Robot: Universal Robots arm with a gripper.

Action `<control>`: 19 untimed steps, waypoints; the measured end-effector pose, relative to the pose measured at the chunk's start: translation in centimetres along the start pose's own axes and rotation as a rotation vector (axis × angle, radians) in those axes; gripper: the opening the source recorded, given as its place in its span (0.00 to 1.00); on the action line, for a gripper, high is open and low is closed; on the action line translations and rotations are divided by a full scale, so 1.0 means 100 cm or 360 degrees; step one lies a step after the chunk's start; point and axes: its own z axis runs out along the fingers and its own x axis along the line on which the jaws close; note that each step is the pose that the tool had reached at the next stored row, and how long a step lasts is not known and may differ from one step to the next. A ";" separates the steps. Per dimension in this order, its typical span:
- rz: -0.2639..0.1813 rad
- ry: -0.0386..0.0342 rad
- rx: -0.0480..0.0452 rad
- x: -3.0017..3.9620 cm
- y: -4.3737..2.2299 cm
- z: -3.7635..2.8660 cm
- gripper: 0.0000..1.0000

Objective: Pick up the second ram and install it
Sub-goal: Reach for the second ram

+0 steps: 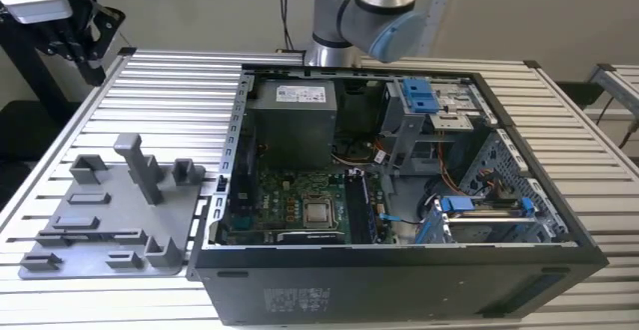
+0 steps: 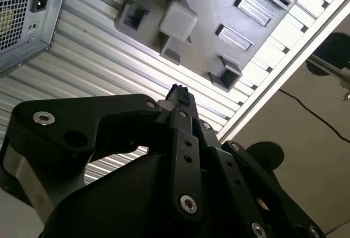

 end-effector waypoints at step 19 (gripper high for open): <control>-0.0003 -0.0002 0.0000 0.0381 -0.0117 0.0014 0.11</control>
